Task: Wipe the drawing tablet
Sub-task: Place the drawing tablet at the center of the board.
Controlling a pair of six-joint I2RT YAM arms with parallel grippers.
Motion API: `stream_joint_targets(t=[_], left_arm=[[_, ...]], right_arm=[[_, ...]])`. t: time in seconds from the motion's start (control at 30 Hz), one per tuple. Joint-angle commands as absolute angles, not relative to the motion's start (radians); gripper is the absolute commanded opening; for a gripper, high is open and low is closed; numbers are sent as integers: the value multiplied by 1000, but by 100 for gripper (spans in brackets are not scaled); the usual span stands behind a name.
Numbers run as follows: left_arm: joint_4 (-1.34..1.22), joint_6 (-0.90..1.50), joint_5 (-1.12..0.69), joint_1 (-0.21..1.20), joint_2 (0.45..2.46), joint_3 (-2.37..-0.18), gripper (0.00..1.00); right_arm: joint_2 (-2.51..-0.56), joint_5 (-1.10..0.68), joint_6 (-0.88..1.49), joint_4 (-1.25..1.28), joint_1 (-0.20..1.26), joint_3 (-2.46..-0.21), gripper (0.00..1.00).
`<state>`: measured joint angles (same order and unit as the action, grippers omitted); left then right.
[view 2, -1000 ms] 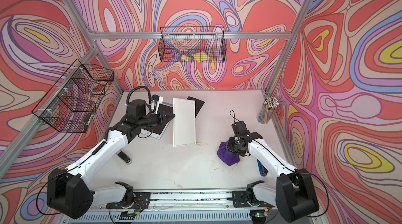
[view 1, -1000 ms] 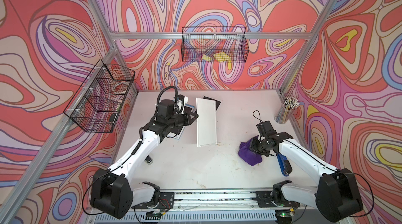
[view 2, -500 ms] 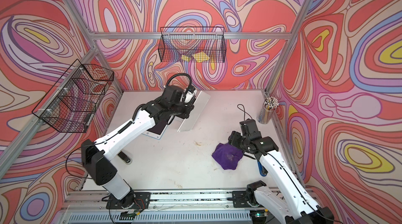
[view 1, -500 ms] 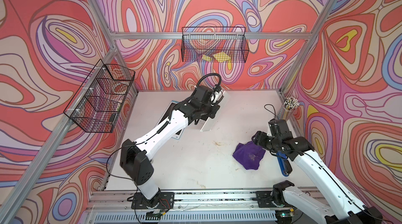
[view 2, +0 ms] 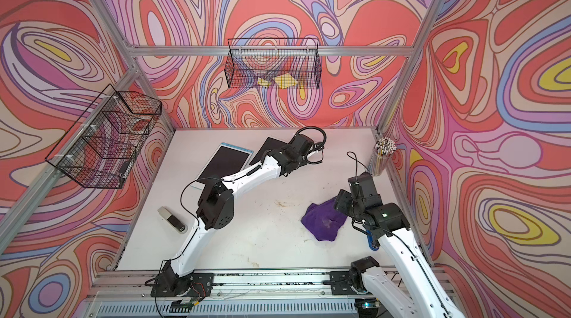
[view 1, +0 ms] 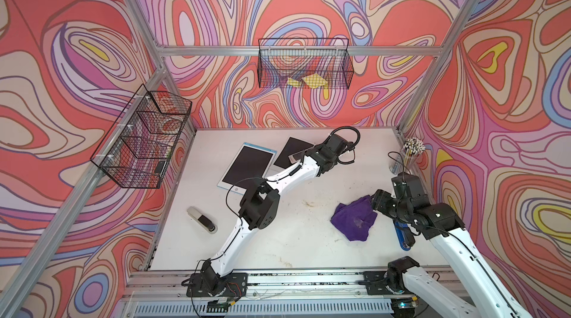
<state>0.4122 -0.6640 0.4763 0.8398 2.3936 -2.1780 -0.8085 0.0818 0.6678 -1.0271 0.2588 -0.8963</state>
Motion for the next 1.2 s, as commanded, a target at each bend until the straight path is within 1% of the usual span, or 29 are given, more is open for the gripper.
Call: stream_joint_targets(t=[0.0, 0.17, 0.33, 0.5, 0.63, 0.77, 0.87, 0.93, 0.97, 1.0, 1.07, 1.1, 1.17], left_arm=[[288, -839, 537, 891, 2427, -2221, 0], [204, -846, 511, 943, 2484, -2243, 0], [109, -919, 493, 986, 2584, -2276, 0], [45, -927, 431, 997, 2656, -2310, 0], [22, -961, 435, 996, 2729, -2384, 0], [0, -974, 408, 988, 2753, -2378, 1], [-5, -977, 394, 981, 2767, -2372, 11], [-2, -970, 385, 979, 2769, -2365, 23], [0, -965, 381, 979, 2766, -2358, 33], [0, -961, 375, 979, 2762, -2351, 48], [6, -945, 362, 979, 2752, -2335, 71], [18, -934, 352, 979, 2744, -2329, 80], [58, -907, 320, 979, 2726, -2322, 89]], right_arm=[[-785, 111, 703, -1043, 262, -870, 68], [-720, 226, 774, -1109, 262, -899, 67], [-654, 342, 794, -1194, 262, -1023, 65], [-639, 354, 789, -1235, 262, -1077, 65], [-629, 348, 790, -1265, 262, -1076, 64], [-609, 348, 793, -1290, 262, -1070, 65], [-606, 344, 798, -1294, 262, -1058, 64], [-604, 334, 802, -1289, 262, -1047, 64], [-604, 328, 804, -1286, 262, -1041, 64], [-605, 325, 806, -1283, 262, -1037, 64], [-606, 322, 807, -1276, 262, -1030, 64], [-608, 320, 807, -1272, 262, -1027, 64], [-615, 316, 807, -1264, 262, -1022, 64]])
